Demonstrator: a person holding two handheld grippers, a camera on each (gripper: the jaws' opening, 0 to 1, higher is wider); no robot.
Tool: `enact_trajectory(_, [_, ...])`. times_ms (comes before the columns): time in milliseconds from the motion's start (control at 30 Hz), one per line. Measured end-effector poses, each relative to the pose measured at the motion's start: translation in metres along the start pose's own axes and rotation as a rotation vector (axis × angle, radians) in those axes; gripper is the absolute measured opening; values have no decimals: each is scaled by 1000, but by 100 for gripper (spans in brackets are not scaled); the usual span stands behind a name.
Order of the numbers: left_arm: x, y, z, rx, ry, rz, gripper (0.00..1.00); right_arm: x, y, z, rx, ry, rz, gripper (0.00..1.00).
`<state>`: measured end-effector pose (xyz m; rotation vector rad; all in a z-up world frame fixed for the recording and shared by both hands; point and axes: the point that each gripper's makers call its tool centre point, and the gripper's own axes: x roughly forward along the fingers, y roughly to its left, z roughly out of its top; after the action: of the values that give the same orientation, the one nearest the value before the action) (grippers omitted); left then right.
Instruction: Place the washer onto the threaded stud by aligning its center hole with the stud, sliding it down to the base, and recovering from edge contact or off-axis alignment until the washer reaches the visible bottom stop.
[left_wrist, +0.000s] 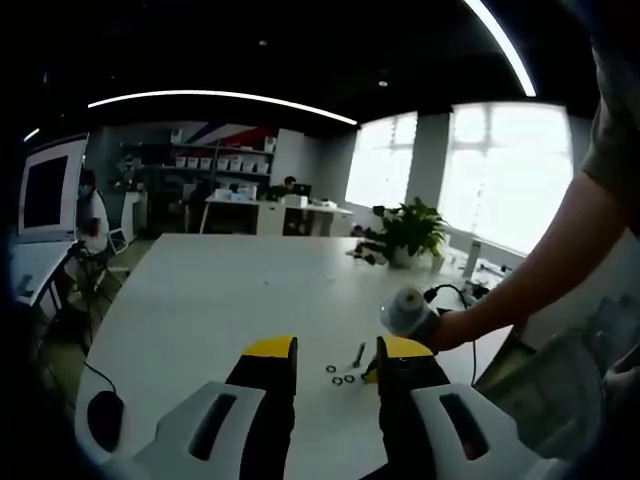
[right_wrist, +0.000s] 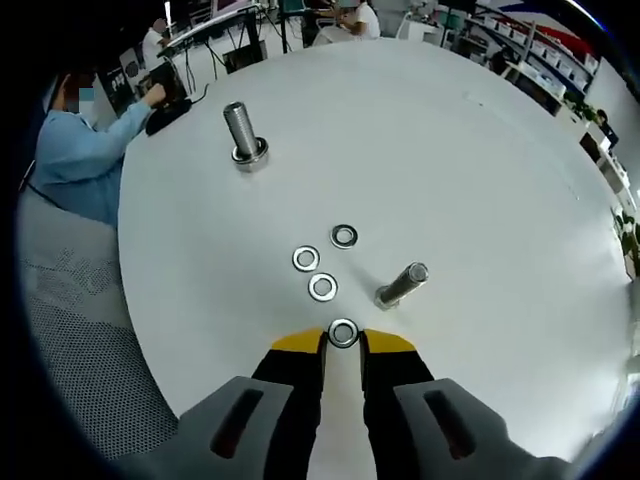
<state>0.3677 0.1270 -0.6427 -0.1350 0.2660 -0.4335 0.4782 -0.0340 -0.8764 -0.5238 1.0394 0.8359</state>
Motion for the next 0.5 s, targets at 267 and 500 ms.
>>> enact_trajectory(267, [0, -1, -1, 5, 6, -2, 29, 0, 0, -1, -12, 22, -4, 15])
enact_trajectory(500, [1, 0, -3, 6, 14, 1, 29, 0, -1, -1, 2, 23, 7, 15])
